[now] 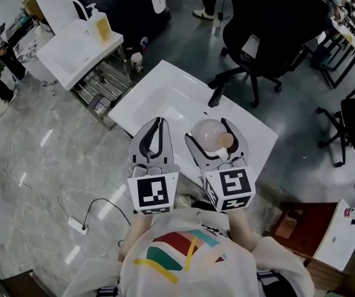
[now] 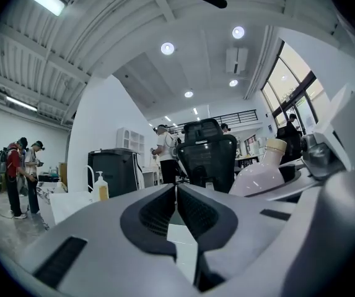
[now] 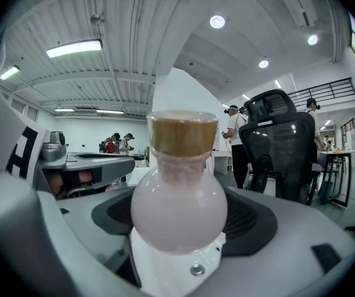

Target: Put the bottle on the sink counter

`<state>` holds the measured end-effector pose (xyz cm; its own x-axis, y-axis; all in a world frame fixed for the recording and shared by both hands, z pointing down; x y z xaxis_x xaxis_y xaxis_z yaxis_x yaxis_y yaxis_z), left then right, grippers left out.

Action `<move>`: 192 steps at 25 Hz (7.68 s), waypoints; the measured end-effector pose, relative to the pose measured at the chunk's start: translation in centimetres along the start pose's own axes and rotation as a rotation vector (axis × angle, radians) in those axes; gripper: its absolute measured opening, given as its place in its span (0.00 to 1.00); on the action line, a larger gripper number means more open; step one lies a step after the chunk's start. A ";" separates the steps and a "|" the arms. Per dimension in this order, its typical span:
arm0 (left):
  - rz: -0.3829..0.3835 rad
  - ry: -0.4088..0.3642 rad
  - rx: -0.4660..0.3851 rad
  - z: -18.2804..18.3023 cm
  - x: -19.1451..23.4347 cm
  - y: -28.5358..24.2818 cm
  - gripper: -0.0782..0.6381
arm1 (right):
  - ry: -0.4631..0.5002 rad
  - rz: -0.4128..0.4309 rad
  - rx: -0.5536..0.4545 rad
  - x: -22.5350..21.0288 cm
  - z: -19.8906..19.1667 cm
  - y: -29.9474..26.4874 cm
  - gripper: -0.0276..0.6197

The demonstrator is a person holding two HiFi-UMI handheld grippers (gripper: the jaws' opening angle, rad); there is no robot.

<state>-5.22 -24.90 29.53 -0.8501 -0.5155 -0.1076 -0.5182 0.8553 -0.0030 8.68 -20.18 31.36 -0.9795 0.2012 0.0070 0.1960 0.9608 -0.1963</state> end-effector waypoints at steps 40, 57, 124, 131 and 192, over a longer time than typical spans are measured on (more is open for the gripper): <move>-0.056 0.015 0.102 -4.6 -8.9 -5.2 0.13 | 0.061 -0.252 0.367 -19.9 -14.3 2.2 0.65; -0.078 -0.041 0.175 -7.6 -12.7 -4.8 0.13 | -0.013 -0.290 0.443 -25.3 -21.2 3.1 0.65; -0.164 -0.031 0.224 -8.7 -17.5 -5.7 0.13 | -0.194 -0.281 0.514 -29.8 -27.5 3.6 0.65; -0.161 -0.035 0.205 -8.2 -16.8 -5.6 0.13 | -0.185 -0.285 0.463 -29.7 -25.5 4.1 0.65; 0.322 -0.048 -0.023 0.7 4.5 6.7 0.13 | 0.064 0.224 -0.173 7.2 1.8 -1.8 0.06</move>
<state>-12.47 -21.49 28.36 -0.9656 -0.2151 -0.1463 -0.2259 0.9722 0.0613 1.23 -20.81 30.03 -0.9071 0.4184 0.0451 0.4175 0.9082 -0.0294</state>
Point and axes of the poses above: the fingertips, and each gripper's own axes: y backward along the fingers, x to its left, z out of its top, the point moved 7 cm from there along y, backward along the fingers, and after that the axes turned 4 degrees about z, right-handed, at the moved point
